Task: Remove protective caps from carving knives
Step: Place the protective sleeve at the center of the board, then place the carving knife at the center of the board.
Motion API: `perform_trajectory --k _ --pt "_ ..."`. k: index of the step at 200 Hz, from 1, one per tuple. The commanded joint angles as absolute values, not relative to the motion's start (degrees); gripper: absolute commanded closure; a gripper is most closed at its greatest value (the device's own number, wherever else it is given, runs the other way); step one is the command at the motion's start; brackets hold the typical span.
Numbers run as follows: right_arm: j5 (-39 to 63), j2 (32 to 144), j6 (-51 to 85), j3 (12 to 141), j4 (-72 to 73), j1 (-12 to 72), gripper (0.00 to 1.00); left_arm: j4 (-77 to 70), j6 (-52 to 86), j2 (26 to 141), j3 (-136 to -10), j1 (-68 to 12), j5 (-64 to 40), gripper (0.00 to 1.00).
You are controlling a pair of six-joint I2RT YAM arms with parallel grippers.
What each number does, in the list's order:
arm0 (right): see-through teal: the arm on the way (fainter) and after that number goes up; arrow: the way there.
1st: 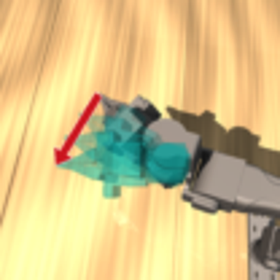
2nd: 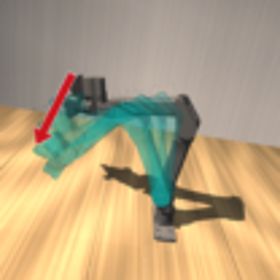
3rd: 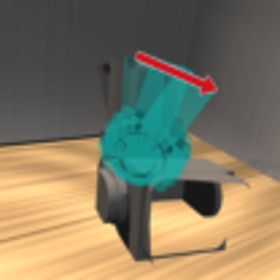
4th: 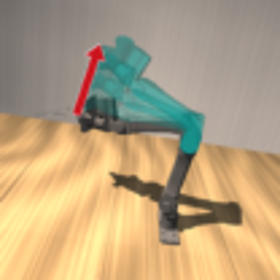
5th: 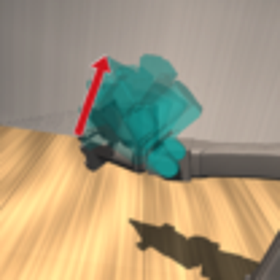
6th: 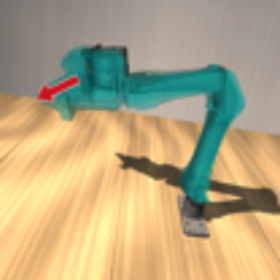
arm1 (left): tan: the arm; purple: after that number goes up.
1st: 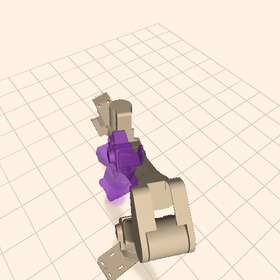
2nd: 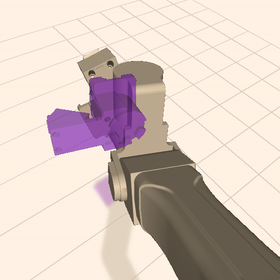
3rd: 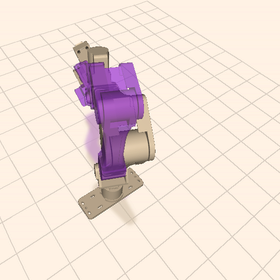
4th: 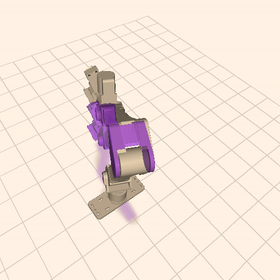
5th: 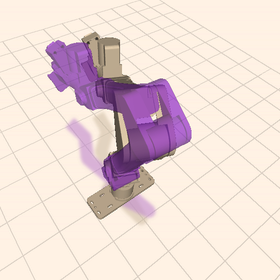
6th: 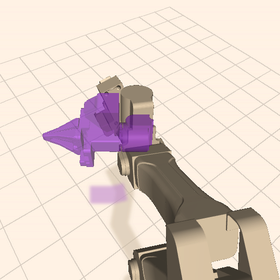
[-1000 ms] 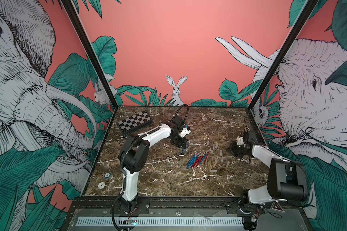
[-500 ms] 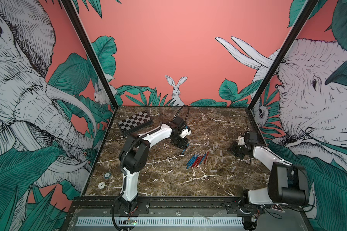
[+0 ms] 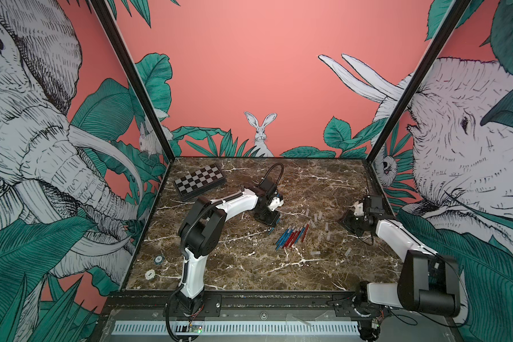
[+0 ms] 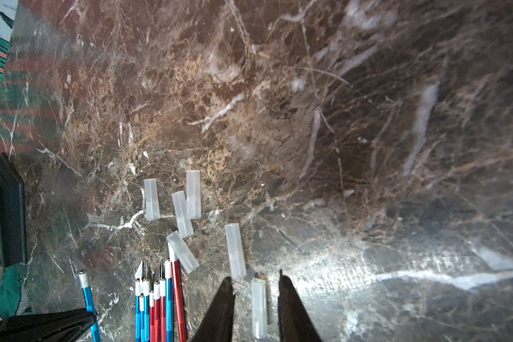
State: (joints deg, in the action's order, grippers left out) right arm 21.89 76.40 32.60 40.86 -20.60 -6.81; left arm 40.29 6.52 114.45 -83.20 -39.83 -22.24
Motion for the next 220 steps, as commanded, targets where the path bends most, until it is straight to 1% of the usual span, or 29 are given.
perform_trajectory --k 1,57,67,86,117,164,220 --pt "22.6 76.9 32.8 39.9 -19.7 -7.2 0.73 40.8 8.7 115.0 -83.0 -41.1 -18.4 1.0" --pt "23.3 77.8 33.2 39.3 -18.1 -7.0 0.72 40.8 10.4 115.9 -83.3 -42.7 -17.1 1.0" --pt "23.3 77.8 33.2 39.2 -17.9 -7.2 0.72 40.9 10.4 116.2 -83.5 -42.9 -17.3 0.98" --pt "23.4 77.9 33.3 39.0 -17.6 -7.2 0.72 41.2 10.4 116.5 -83.7 -43.4 -17.2 0.97" --pt "23.3 77.7 33.4 38.8 -17.5 -7.1 0.72 41.2 10.6 117.0 -83.7 -43.7 -16.8 0.88" --pt "23.0 77.5 33.8 38.6 -17.6 -7.2 0.72 41.4 10.6 117.2 -83.7 -43.9 -16.5 0.85" --pt "23.0 76.9 34.0 38.3 -17.6 -7.2 0.71 41.8 10.8 116.0 -84.0 -44.0 -15.9 0.74"
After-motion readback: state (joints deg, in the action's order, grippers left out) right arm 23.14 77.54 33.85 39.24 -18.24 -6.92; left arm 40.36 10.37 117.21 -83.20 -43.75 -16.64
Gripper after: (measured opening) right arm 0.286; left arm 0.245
